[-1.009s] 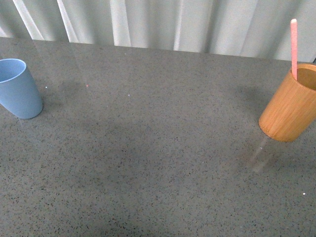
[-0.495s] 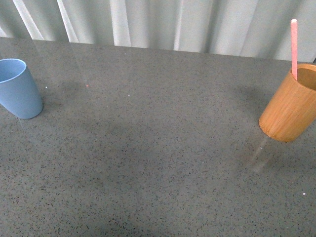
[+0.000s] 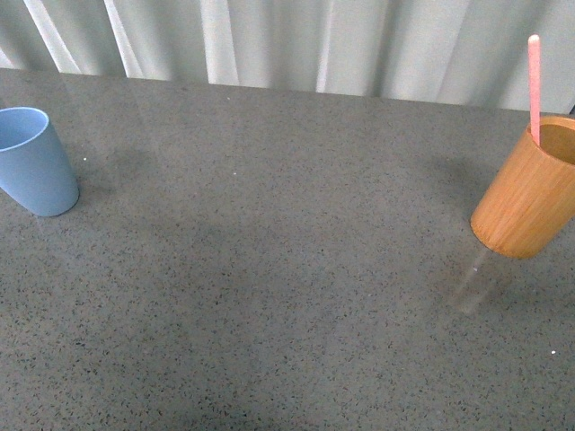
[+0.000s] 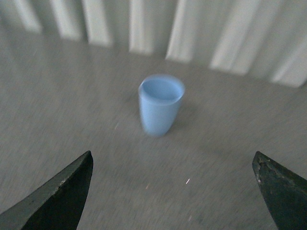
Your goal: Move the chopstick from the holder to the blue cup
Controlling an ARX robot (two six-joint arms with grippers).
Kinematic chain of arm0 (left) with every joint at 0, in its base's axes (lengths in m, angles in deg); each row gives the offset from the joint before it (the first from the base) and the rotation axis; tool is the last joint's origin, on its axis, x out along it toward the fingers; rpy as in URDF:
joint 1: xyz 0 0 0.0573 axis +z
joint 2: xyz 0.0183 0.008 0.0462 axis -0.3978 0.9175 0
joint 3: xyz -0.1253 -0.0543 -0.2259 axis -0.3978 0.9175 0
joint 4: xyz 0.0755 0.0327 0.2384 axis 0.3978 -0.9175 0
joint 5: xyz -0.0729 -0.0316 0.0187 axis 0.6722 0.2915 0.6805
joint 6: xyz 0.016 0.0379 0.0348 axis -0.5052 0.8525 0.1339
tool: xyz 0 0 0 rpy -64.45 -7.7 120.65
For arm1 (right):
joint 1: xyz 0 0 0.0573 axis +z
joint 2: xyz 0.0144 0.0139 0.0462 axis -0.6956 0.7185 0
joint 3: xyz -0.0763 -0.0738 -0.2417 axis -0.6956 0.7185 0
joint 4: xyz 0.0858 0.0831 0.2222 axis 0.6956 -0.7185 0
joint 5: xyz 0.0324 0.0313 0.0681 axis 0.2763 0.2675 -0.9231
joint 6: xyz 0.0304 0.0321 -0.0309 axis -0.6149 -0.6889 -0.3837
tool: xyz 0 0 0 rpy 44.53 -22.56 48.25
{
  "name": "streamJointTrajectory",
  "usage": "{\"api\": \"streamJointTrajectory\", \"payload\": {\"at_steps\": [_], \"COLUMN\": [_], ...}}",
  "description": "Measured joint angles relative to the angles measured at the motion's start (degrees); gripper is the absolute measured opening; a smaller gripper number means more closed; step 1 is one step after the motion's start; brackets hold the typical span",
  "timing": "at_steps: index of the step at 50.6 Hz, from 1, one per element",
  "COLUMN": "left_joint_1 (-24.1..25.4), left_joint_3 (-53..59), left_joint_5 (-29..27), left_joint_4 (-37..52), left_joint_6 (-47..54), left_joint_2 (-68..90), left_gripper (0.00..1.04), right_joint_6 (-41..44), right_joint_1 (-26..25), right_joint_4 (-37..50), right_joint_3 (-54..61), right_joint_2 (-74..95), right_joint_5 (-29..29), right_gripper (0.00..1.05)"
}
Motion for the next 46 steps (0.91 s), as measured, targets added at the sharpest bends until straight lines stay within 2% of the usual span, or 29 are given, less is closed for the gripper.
{"api": "streamJointTrajectory", "payload": {"at_steps": [3, 10, 16, 28, 46], "left_joint_1": [0.3, 3.1, 7.0, 12.5, 14.8], "left_joint_3": [-0.7, -3.3, -9.6, -24.5, -43.0], "left_joint_5": [-1.5, 1.3, 6.2, 11.8, 11.4], "left_joint_4": [-1.4, 4.0, 10.8, 10.4, 10.1], "left_joint_6": [-2.1, -2.8, 1.6, 8.5, 9.7], "left_joint_2": [4.5, 13.6, 28.0, 57.0, 79.0], "left_gripper": [0.98, 0.98, 0.98, 0.98, 0.98], "right_joint_6": [0.0, 0.0, 0.0, 0.0, 0.0], "right_joint_1": [0.0, 0.0, 0.0, 0.0, 0.0], "right_joint_4": [0.0, 0.0, 0.0, 0.0, 0.0], "right_joint_3": [0.0, 0.0, 0.0, 0.0, 0.0], "right_joint_2": [0.0, 0.0, 0.0, 0.0, 0.0], "right_joint_5": [0.0, 0.0, 0.0, 0.0, 0.0], "right_gripper": [0.95, 0.95, 0.95, 0.95, 0.95]}}
